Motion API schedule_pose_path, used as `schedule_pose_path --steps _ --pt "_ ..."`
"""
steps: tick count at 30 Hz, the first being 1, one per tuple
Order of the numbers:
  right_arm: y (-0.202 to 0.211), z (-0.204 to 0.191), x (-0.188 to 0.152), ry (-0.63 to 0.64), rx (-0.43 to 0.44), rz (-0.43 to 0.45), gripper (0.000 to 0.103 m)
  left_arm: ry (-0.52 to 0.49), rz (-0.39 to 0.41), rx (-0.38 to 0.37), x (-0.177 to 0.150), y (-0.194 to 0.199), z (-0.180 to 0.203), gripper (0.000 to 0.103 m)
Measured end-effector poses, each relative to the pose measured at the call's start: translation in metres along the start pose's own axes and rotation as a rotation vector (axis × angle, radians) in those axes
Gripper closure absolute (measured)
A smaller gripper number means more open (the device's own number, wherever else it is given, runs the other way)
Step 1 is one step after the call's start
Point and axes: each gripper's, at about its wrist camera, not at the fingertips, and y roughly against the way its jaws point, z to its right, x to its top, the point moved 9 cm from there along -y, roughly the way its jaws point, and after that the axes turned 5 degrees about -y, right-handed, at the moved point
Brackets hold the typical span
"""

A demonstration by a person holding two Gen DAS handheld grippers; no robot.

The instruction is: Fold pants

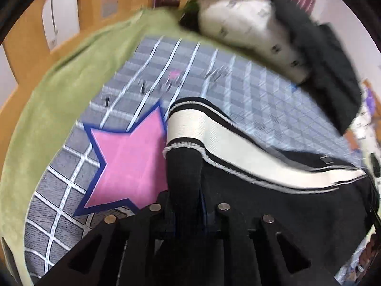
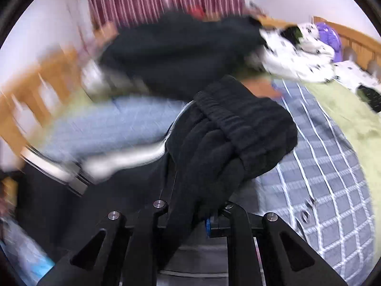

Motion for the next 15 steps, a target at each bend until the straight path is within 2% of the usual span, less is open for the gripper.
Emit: schedule_pose_path --steps 1,2,3,4,5,7,9,12,15 --pt "-0.01 0.006 -0.01 0.029 -0.032 -0.042 0.087 0.0 -0.011 0.003 0.001 -0.005 -0.002 0.079" --pt "-0.014 0.011 -0.017 0.035 -0.014 -0.073 0.086 0.009 -0.014 0.011 0.003 -0.006 -0.002 0.072" --pt "-0.011 0.015 -0.022 0.02 0.029 -0.085 0.084 0.025 -0.006 0.014 0.005 -0.005 -0.004 0.072" --pt "-0.006 0.022 -0.027 -0.006 0.07 -0.107 0.082 0.037 0.006 0.02 0.007 -0.003 -0.004 0.065" --pt "-0.002 0.027 -0.032 -0.034 0.097 -0.14 0.08 0.043 0.039 0.053 0.01 0.003 -0.006 0.058" --pt "0.008 0.034 -0.038 -0.084 0.122 -0.174 0.079 0.024 0.087 0.102 0.016 0.013 -0.008 0.052" --pt "0.021 0.03 -0.04 -0.075 0.108 -0.138 0.079 -0.009 0.119 0.099 0.019 0.019 -0.004 0.049" --pt "0.041 0.033 -0.04 0.024 -0.003 -0.055 0.076 -0.039 0.164 0.071 0.023 0.027 0.009 0.048" --pt "0.052 0.028 -0.042 0.047 -0.027 -0.021 0.076 -0.075 0.189 0.044 0.026 0.029 0.022 0.048"
